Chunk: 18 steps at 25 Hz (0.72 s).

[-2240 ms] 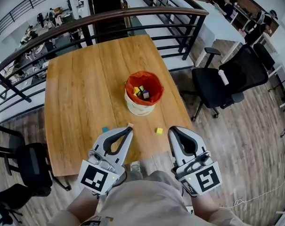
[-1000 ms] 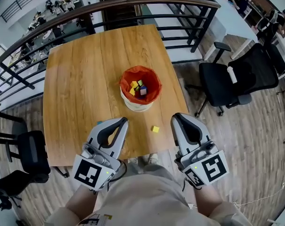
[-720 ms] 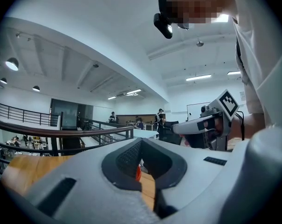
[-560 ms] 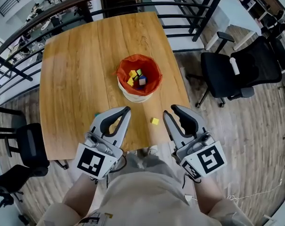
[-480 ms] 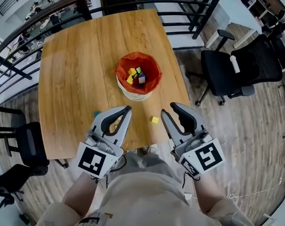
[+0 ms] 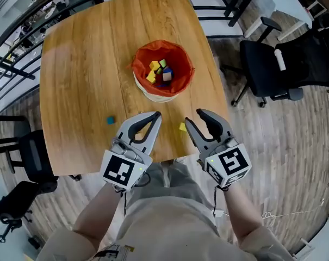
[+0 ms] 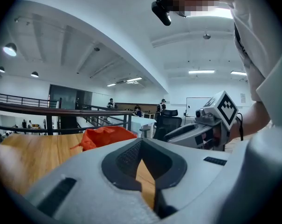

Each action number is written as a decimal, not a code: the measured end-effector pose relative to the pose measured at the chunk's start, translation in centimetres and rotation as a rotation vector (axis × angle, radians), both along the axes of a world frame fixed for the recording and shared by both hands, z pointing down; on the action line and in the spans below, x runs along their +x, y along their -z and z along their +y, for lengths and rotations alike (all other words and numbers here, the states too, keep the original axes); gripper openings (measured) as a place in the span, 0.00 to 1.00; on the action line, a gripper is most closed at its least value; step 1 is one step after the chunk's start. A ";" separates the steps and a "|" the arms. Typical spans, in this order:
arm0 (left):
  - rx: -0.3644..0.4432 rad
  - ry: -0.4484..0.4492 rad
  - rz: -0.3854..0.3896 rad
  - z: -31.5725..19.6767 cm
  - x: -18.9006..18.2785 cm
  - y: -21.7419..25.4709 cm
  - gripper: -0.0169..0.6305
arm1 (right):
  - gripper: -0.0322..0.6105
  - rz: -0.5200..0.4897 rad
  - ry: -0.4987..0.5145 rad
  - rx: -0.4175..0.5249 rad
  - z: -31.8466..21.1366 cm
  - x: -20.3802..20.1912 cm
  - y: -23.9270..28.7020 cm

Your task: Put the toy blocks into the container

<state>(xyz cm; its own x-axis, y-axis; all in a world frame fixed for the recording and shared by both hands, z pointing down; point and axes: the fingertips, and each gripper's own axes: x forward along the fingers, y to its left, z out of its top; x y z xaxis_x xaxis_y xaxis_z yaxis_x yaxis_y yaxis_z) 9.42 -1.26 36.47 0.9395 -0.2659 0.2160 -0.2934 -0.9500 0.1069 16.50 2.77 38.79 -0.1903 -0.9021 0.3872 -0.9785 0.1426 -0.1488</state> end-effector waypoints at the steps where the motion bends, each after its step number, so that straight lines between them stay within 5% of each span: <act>1: -0.007 0.010 -0.005 -0.3 0.2 -0.9 0.05 | 0.27 -0.001 -0.004 -0.018 0.0 0.2 -1.1; 18: -0.085 -0.097 -0.146 2.1 2.1 -16.8 0.05 | 0.36 -0.030 -0.121 -0.307 1.8 0.8 -19.7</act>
